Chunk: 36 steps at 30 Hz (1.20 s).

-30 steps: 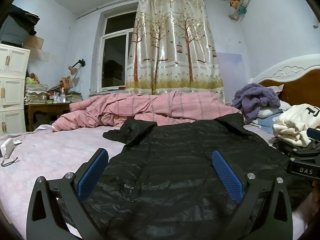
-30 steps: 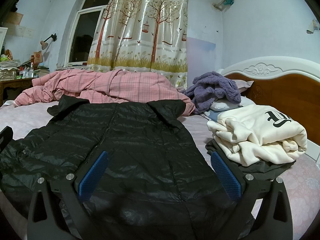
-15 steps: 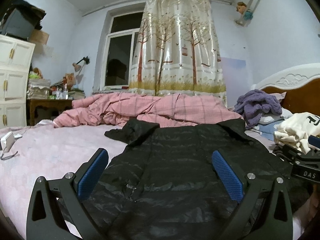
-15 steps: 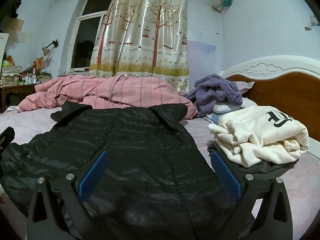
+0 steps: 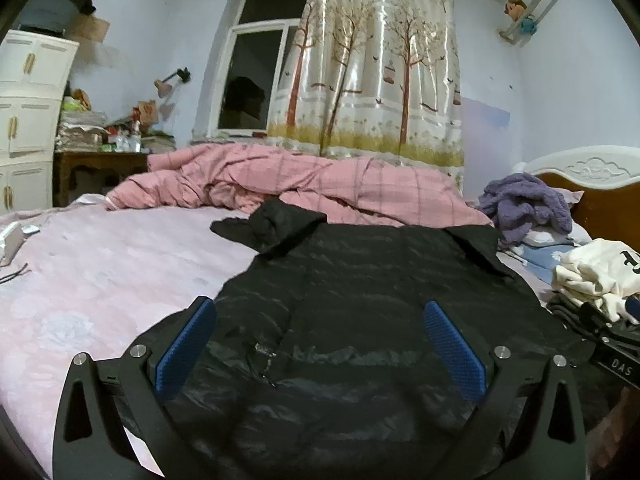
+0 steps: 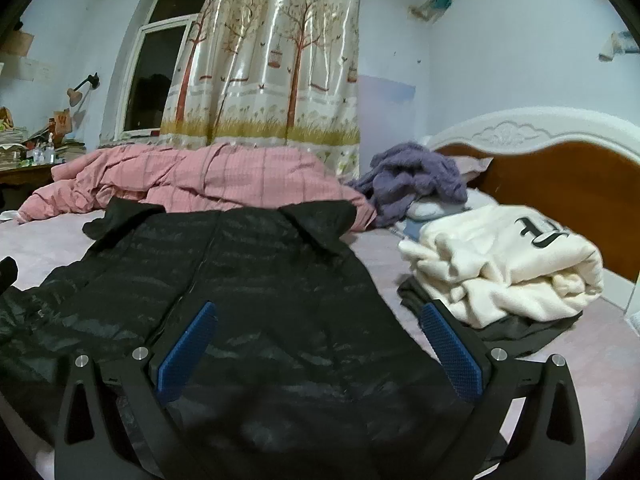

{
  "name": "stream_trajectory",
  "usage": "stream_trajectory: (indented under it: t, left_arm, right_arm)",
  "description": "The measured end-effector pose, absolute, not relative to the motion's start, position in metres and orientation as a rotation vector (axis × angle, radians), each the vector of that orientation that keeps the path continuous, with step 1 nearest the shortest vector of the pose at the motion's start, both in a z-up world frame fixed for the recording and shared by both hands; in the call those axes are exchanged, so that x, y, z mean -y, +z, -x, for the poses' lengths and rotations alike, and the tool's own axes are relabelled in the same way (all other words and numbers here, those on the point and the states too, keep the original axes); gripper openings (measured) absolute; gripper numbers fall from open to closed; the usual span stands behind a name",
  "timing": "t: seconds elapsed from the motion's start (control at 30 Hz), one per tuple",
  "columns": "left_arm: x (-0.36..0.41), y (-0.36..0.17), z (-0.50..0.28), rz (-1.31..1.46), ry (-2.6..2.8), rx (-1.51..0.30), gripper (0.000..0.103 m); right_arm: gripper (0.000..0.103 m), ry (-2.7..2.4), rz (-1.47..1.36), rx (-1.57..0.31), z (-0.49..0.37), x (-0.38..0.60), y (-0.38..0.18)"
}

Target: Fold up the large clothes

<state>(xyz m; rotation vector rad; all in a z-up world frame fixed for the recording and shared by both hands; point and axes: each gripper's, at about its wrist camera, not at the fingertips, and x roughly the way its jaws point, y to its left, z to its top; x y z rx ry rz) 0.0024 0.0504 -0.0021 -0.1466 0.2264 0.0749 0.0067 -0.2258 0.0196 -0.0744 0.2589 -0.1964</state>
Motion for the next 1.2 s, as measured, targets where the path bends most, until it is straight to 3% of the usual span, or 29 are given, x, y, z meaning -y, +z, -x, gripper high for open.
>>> stream_trajectory:
  t: [0.43,0.57,0.73,0.9,0.93,1.0,1.2]
  left_arm:
    - [-0.060,0.010,0.000,0.092,0.006,-0.262,0.096]
    - [-0.083,0.021,0.011,0.085,0.054,-0.227,0.096]
    - [-0.127,0.017,0.018,0.165,0.077,-0.297,0.096]
    - [-0.167,-0.010,0.009,0.257,0.114,-0.466,0.095]
    - [-0.172,-0.017,0.007,0.271,0.113,-0.506,0.094]
    - [-0.181,-0.028,0.004,0.319,0.114,-0.571,0.067]
    - [-0.175,-0.060,-0.003,0.383,0.024,-0.709,0.064]
  right_arm:
    - [0.102,-0.170,-0.056,-0.394,-0.012,0.244,0.019]
    - [0.102,-0.237,0.084,-0.307,0.012,0.253,0.041]
    - [0.102,-0.241,-0.104,-0.358,0.035,0.309,0.039]
    - [0.088,-0.243,-0.213,-0.509,0.037,0.347,0.009]
    - [0.086,-0.227,-0.250,-0.528,0.037,0.353,0.006]
    - [0.081,-0.173,-0.346,-0.562,0.036,0.366,-0.003]
    - [0.067,-0.067,-0.502,-0.698,0.020,0.381,-0.035]
